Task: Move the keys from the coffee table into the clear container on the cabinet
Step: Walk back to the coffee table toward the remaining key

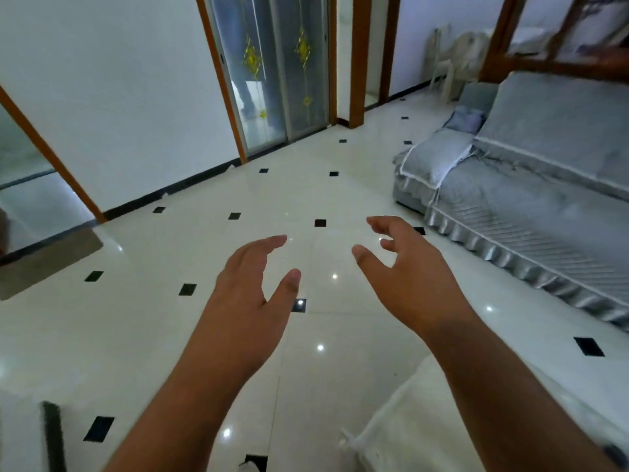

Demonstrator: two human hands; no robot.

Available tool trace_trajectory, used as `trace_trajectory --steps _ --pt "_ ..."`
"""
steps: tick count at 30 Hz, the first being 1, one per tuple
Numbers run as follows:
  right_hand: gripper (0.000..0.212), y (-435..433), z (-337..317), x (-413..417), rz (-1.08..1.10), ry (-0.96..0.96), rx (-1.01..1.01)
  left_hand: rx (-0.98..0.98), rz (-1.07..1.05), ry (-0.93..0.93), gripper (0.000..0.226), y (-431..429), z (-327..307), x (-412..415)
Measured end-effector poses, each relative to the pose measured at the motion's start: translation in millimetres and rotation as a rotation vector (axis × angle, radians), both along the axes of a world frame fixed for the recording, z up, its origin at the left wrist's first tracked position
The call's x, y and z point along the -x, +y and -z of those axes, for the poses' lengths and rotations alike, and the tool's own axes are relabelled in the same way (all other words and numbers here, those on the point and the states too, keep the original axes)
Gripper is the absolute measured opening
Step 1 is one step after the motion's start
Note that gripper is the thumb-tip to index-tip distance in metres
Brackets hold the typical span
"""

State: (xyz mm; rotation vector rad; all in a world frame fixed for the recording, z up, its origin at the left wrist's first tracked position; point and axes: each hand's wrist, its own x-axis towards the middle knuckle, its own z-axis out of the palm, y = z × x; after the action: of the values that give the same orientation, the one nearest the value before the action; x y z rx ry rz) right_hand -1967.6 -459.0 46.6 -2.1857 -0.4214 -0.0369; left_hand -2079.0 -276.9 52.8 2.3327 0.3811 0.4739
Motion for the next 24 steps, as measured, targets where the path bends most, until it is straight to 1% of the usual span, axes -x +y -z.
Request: trace_trajectory --steps 6,11,18,21,24 --pt "0.051 24 4 -24 0.257 -0.040 0.032 0.022 0.268 -0.001 0.045 49 2 -66" --pt "0.050 77 1 -36 0.400 -0.015 0.041 0.045 0.399 0.007 0.042 111 -1 -104" --pt "0.052 130 9 -40 0.499 0.032 0.058 0.056 0.486 0.029 0.041 176 9 -138" --pt "0.051 142 10 -43 0.550 0.042 0.074 0.064 0.522 0.049 0.041 186 10 -153" --pt "0.049 146 11 -52 0.587 0.041 0.082 0.070 0.554 0.032 0.041 187 11 -169"
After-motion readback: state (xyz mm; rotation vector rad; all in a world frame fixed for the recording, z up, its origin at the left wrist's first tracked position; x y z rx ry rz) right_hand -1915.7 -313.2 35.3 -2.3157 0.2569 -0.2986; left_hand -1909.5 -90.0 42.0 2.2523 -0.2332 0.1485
